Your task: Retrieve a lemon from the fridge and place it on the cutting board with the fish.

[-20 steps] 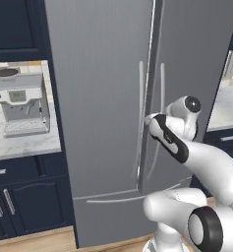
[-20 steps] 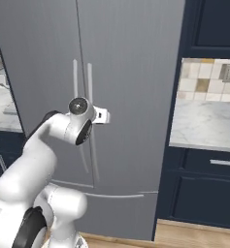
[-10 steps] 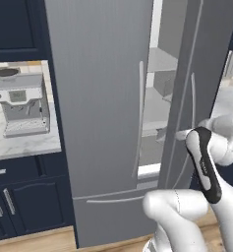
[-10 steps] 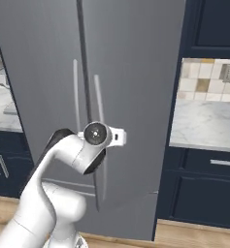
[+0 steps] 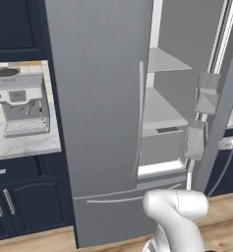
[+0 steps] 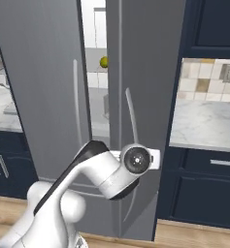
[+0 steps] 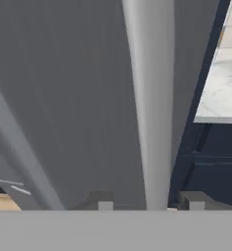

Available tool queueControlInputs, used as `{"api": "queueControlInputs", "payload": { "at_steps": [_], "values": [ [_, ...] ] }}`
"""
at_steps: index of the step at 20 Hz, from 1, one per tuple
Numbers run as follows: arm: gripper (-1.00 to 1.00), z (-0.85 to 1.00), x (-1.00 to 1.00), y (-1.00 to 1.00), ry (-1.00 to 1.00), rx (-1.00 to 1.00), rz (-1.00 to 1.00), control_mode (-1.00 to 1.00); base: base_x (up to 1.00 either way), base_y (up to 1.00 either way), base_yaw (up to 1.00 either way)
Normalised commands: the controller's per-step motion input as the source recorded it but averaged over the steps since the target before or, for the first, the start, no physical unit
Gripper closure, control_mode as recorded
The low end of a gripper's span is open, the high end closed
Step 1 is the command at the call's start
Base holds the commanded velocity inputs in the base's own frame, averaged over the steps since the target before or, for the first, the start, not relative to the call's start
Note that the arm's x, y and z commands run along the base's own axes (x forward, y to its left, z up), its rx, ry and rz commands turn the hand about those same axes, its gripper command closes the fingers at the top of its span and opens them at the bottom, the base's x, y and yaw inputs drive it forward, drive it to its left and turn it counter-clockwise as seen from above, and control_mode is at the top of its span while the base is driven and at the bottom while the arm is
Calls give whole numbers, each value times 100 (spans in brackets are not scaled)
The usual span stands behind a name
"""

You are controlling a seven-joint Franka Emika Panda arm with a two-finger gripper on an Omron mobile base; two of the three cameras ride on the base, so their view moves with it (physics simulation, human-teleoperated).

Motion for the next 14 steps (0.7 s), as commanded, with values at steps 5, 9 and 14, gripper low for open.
{"api": "queueControlInputs", "payload": {
  "at_steps": [5, 9, 14],
  "values": [
    [-100, 2, -25, -15, 1, 0, 0, -100, 0, 0, 0],
    [-100, 22, -45, 21, 0, -10, 0, -100, 0, 0, 0],
    [-100, 44, -48, 68, -1, -36, -3, -100, 0, 0, 0]
  ]
}}
